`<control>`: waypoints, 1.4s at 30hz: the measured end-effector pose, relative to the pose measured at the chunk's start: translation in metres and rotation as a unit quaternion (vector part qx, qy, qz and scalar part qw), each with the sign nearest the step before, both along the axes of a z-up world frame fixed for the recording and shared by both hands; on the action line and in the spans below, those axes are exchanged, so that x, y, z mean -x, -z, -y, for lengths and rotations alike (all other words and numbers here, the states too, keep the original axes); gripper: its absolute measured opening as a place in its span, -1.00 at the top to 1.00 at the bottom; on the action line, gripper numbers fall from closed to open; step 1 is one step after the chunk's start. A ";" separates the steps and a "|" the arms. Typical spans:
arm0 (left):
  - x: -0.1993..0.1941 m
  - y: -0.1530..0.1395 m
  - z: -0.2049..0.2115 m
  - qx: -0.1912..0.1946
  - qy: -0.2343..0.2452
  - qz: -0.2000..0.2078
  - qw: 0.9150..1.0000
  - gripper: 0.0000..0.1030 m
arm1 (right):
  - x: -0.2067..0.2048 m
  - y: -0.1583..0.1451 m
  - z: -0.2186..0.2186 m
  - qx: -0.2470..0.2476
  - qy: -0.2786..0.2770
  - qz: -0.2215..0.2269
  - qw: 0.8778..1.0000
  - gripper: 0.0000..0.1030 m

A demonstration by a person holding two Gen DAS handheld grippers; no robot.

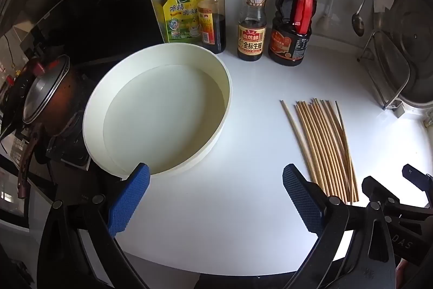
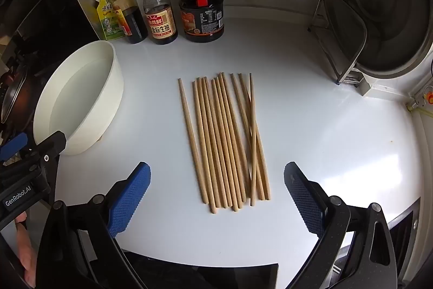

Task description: Organize utensils

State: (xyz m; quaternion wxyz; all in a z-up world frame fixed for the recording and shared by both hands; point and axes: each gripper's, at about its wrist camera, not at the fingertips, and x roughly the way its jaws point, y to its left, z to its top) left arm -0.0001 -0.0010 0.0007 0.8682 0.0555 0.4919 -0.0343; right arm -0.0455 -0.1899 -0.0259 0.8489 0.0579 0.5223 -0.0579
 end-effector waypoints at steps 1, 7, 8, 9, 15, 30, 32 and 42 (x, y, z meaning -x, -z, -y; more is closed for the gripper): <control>0.000 0.000 0.000 0.000 0.002 0.001 1.000 -0.88 | 0.000 0.000 0.000 0.000 0.000 0.001 1.000 -0.83; 0.003 -0.007 0.002 -0.002 -0.003 0.005 1.000 -0.88 | 0.001 -0.003 -0.001 0.001 0.001 0.001 1.000 -0.83; 0.003 -0.008 0.001 -0.001 -0.003 0.005 1.000 -0.88 | 0.001 -0.004 -0.001 0.002 0.001 0.001 1.000 -0.83; 0.001 -0.007 0.000 -0.003 -0.002 0.004 1.000 -0.88 | 0.002 -0.004 -0.002 0.001 0.000 0.002 1.000 -0.83; 0.005 -0.004 -0.006 -0.001 -0.002 0.007 1.000 -0.88 | 0.003 -0.003 -0.004 0.002 0.000 0.003 1.000 -0.83; 0.008 -0.007 -0.009 0.000 -0.005 0.017 1.000 -0.88 | 0.003 -0.002 -0.009 0.002 0.000 0.005 1.000 -0.83; 0.008 -0.007 -0.010 -0.001 -0.006 0.019 1.000 -0.88 | 0.002 -0.003 -0.010 0.002 -0.001 0.005 1.000 -0.83; 0.008 -0.009 -0.015 -0.001 -0.009 0.018 1.000 -0.88 | 0.004 -0.002 -0.008 0.004 -0.001 0.006 1.000 -0.83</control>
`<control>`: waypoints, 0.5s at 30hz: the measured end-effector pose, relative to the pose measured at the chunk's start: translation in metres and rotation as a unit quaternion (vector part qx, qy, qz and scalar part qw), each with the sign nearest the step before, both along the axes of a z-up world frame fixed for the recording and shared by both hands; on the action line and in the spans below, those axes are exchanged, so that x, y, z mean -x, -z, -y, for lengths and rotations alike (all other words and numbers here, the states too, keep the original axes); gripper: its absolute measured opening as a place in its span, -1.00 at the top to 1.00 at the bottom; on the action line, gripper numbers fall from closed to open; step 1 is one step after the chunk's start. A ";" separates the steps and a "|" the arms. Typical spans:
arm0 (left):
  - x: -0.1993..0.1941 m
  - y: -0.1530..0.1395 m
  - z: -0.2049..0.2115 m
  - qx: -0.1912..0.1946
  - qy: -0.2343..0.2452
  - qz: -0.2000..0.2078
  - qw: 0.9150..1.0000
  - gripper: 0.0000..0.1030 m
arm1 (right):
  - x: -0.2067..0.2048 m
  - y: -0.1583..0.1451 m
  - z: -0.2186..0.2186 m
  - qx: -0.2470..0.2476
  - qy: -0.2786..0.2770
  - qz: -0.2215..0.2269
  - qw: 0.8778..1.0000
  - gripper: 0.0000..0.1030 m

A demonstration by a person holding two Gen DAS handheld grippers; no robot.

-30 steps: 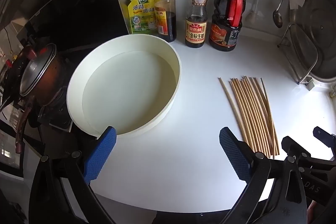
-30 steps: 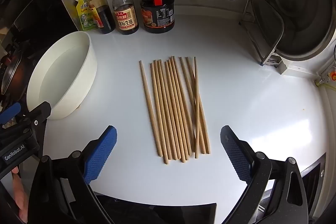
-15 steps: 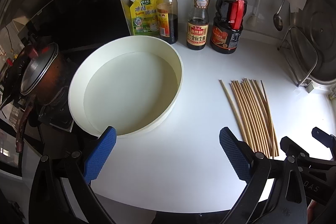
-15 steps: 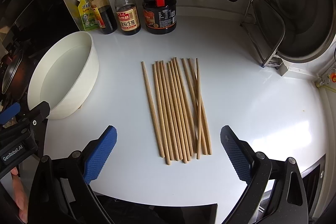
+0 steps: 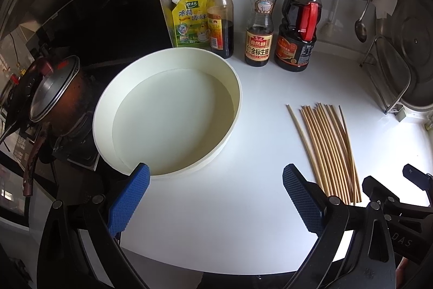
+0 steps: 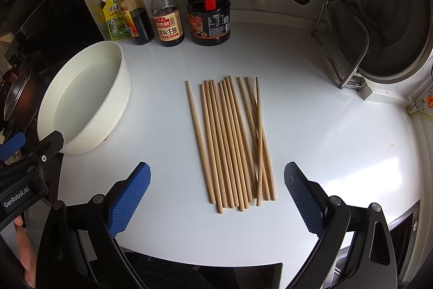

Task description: Organize utensils

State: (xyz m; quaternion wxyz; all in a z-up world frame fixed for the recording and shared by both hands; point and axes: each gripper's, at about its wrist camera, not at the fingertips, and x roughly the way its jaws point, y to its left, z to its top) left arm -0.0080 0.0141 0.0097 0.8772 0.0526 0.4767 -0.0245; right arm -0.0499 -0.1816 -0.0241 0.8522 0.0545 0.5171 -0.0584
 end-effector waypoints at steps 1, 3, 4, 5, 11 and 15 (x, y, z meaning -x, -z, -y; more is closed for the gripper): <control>0.000 0.000 -0.001 0.000 0.000 0.000 1.000 -0.88 | 0.000 -0.001 -0.001 0.000 0.000 0.000 1.000 -0.83; 0.000 0.000 -0.001 0.001 0.000 0.000 1.000 -0.88 | -0.002 -0.004 -0.005 0.001 0.000 0.000 1.000 -0.83; 0.000 0.000 -0.002 0.001 0.001 0.000 1.000 -0.88 | -0.001 -0.004 -0.005 0.001 0.000 0.000 1.000 -0.83; 0.000 0.000 -0.002 0.001 0.001 0.000 1.000 -0.88 | -0.001 -0.004 -0.005 0.000 0.000 0.000 1.000 -0.83; 0.001 0.001 -0.002 0.001 -0.001 -0.002 1.000 -0.88 | 0.000 -0.003 -0.008 0.001 0.000 0.000 1.000 -0.83; 0.002 0.001 -0.002 0.001 0.000 -0.002 1.000 -0.88 | 0.000 -0.002 -0.008 0.000 0.002 -0.001 1.000 -0.83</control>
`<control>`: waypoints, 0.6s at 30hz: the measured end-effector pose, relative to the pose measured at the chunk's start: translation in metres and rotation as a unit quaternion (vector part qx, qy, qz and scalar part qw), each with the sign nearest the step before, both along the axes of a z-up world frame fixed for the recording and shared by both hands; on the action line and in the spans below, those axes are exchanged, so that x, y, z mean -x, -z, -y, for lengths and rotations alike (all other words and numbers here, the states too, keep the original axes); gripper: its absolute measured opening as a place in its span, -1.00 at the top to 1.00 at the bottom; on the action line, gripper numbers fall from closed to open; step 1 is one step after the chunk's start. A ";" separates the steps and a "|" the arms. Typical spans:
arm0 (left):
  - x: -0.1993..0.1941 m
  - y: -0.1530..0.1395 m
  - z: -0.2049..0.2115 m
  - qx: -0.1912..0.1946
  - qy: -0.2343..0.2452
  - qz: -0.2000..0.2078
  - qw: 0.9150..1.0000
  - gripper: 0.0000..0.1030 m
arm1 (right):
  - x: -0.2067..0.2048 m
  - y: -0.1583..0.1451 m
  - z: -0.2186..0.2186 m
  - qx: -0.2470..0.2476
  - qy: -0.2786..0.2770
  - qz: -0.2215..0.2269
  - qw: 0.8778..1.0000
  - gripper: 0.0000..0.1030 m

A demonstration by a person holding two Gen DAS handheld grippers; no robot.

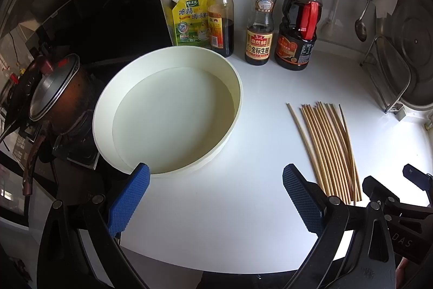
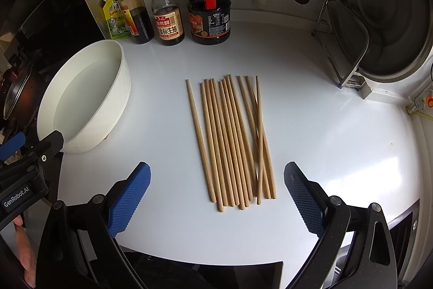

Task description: Organize utensils

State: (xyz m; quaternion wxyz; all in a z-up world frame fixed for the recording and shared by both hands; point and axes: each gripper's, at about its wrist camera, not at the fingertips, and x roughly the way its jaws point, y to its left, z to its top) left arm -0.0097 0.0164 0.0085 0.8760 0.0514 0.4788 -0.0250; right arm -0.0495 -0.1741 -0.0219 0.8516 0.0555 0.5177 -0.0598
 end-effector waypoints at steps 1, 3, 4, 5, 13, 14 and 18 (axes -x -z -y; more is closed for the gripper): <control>0.000 0.000 0.000 0.000 0.000 0.000 1.000 -0.88 | 0.000 0.000 0.000 0.000 0.000 0.000 1.000 -0.83; 0.000 0.000 0.001 0.000 0.000 0.000 1.000 -0.88 | 0.000 0.000 0.000 0.000 0.000 0.000 1.000 -0.83; 0.001 0.000 0.000 0.000 0.000 0.000 1.000 -0.88 | 0.000 0.000 0.000 0.000 0.001 0.000 1.000 -0.83; 0.000 0.000 0.001 0.000 0.000 0.000 1.000 -0.88 | -0.001 0.000 0.000 -0.001 0.001 0.000 1.000 -0.83; 0.000 0.000 0.001 0.000 0.000 0.000 1.000 -0.88 | 0.000 0.000 0.001 0.000 0.000 0.001 1.000 -0.83; 0.000 0.000 0.001 0.000 -0.001 0.000 1.000 -0.88 | 0.000 0.000 0.001 0.000 0.000 0.001 1.000 -0.83; 0.000 0.000 0.001 0.000 -0.001 0.000 1.000 -0.88 | 0.000 0.000 0.001 0.000 0.000 0.001 1.000 -0.83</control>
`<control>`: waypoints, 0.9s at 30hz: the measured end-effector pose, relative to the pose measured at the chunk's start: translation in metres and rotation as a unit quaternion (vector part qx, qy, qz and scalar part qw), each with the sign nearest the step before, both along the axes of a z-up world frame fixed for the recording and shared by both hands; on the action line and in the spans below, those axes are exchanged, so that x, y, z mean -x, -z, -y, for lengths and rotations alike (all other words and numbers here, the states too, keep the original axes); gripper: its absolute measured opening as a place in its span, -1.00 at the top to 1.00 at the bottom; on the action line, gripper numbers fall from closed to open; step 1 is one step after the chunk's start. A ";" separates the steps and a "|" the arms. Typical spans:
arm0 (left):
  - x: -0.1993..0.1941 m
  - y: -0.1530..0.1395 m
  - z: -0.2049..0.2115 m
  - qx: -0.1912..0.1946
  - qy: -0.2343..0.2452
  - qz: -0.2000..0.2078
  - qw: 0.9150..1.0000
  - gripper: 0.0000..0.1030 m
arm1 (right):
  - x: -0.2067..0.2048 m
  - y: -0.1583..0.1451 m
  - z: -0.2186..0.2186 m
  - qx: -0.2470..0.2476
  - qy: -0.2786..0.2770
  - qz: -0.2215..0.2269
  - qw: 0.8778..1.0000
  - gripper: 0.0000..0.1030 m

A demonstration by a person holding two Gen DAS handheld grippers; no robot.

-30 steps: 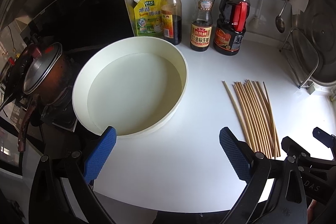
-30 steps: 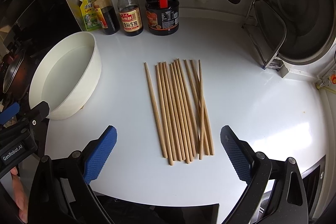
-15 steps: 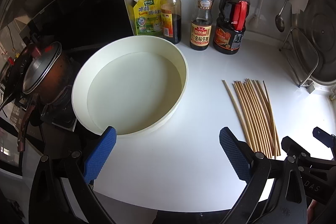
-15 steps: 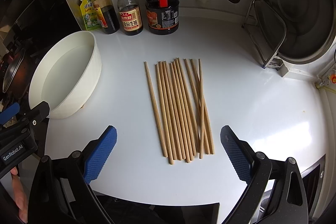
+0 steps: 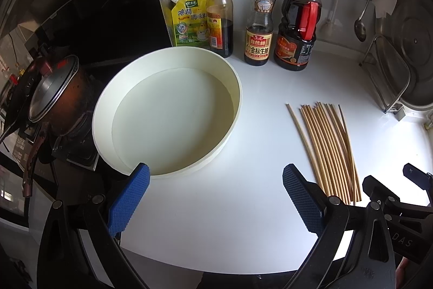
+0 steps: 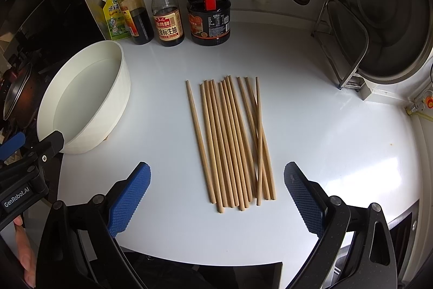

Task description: Organize utensils

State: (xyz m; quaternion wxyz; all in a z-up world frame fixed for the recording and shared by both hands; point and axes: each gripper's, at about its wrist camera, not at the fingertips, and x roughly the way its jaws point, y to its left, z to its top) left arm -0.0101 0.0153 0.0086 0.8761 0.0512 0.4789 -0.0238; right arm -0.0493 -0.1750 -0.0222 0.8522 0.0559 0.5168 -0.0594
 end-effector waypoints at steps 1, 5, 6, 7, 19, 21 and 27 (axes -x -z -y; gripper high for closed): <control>0.000 0.000 0.000 0.000 0.000 0.000 1.000 -0.88 | 0.000 0.000 0.001 0.000 0.000 0.000 1.000 -0.83; 0.000 0.000 0.000 0.000 0.000 0.000 1.000 -0.88 | -0.001 0.000 0.001 0.000 0.000 0.000 1.000 -0.83; 0.000 0.000 0.000 0.000 0.000 0.000 1.000 -0.88 | 0.000 0.000 0.001 0.000 0.000 0.000 1.000 -0.83; 0.000 0.000 0.000 0.000 0.000 0.000 1.000 -0.88 | -0.001 -0.001 0.001 0.000 0.000 0.000 1.000 -0.83; -0.002 0.000 0.002 0.001 -0.002 -0.003 1.000 -0.88 | -0.003 -0.002 0.000 0.002 -0.001 -0.001 1.000 -0.83; -0.003 0.000 0.002 0.000 -0.002 -0.004 1.000 -0.88 | -0.004 -0.002 0.000 0.002 -0.002 -0.001 1.000 -0.83; -0.004 0.008 0.012 0.012 0.010 -0.009 1.000 -0.88 | -0.001 0.004 0.011 -0.017 -0.003 0.001 1.000 -0.83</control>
